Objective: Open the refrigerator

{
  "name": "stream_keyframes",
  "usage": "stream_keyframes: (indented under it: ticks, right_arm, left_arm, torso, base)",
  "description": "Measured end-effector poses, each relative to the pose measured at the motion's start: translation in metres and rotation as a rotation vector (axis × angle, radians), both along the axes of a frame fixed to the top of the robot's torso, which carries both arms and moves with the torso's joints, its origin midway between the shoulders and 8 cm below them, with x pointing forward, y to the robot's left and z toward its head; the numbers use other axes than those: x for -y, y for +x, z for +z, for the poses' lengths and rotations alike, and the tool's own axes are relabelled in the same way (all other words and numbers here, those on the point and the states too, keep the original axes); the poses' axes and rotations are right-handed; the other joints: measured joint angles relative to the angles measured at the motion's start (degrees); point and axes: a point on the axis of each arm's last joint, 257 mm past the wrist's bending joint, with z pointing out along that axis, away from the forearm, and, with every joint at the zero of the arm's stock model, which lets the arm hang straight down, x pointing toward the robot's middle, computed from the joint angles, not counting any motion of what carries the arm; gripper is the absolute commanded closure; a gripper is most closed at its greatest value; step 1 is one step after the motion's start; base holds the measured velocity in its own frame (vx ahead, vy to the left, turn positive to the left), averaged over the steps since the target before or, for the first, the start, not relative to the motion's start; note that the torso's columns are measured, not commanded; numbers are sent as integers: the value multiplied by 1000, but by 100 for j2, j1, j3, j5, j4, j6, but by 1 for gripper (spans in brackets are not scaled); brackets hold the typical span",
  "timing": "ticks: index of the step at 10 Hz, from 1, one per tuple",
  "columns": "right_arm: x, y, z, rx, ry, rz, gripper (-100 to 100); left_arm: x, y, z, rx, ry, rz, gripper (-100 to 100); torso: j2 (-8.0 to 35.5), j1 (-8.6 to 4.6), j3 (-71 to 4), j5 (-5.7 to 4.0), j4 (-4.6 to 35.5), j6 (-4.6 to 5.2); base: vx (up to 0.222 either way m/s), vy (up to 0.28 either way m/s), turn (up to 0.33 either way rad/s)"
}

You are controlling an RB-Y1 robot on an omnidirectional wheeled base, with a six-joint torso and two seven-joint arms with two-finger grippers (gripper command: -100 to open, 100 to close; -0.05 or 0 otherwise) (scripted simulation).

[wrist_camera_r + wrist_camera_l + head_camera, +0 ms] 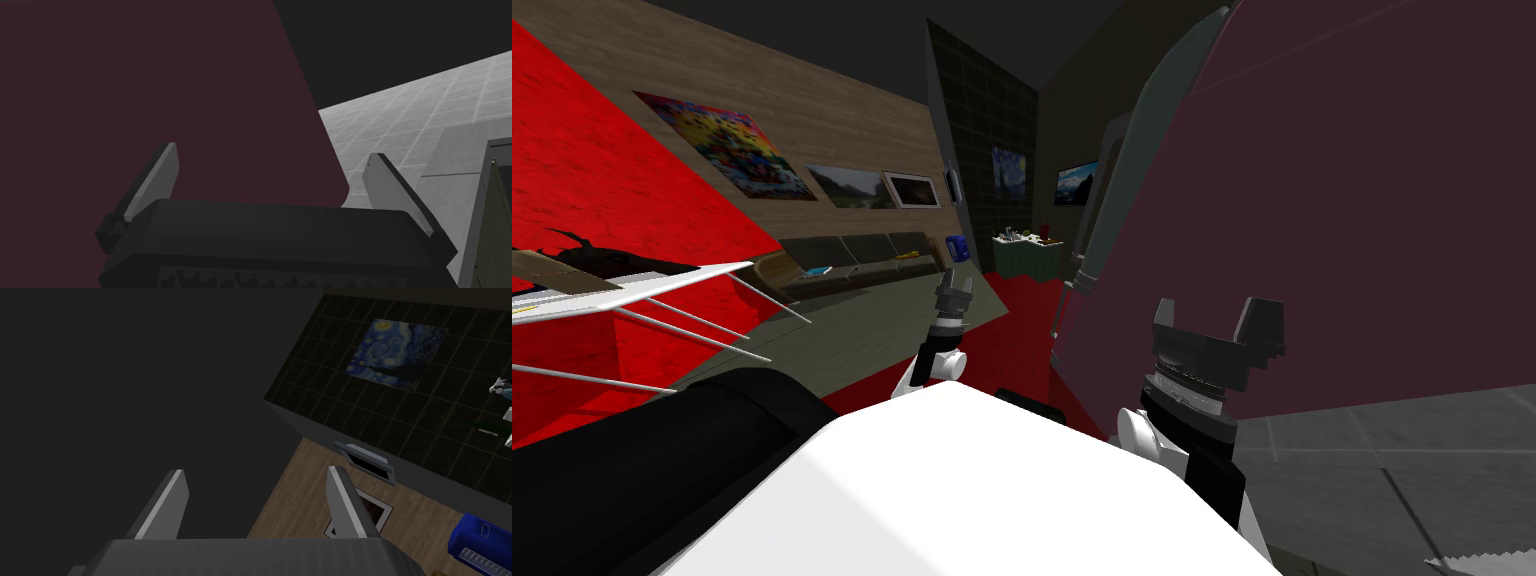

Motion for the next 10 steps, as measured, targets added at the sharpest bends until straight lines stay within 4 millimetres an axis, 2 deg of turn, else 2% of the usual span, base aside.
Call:
stream_keyframes:
  ticks: [2, 9, 10]
  right_arm:
    - [0, 0, 0, 0, 0, 0, 0]
    - [0, 0, 0, 0, 0, 0, 0]
    - [0, 0, 0, 0, 0, 0, -100]
  left_arm:
    - [0, 0, 0, 0, 0, 0, 0]
    - [0, 0, 0, 0, 0, 0, 0]
    - [0, 0, 0, 0, 0, 0, 0]
  torso:
    - [597, 0, -1200, 0, 600, 0]
    - [3539, 0, -7073, 0, 3537, 0]
    - [3962, 0, -7919, 0, 3960, 0]
  base:
    - [0, 0, 0]
    - [0, 0, 0]
    - [13, 4, 10]
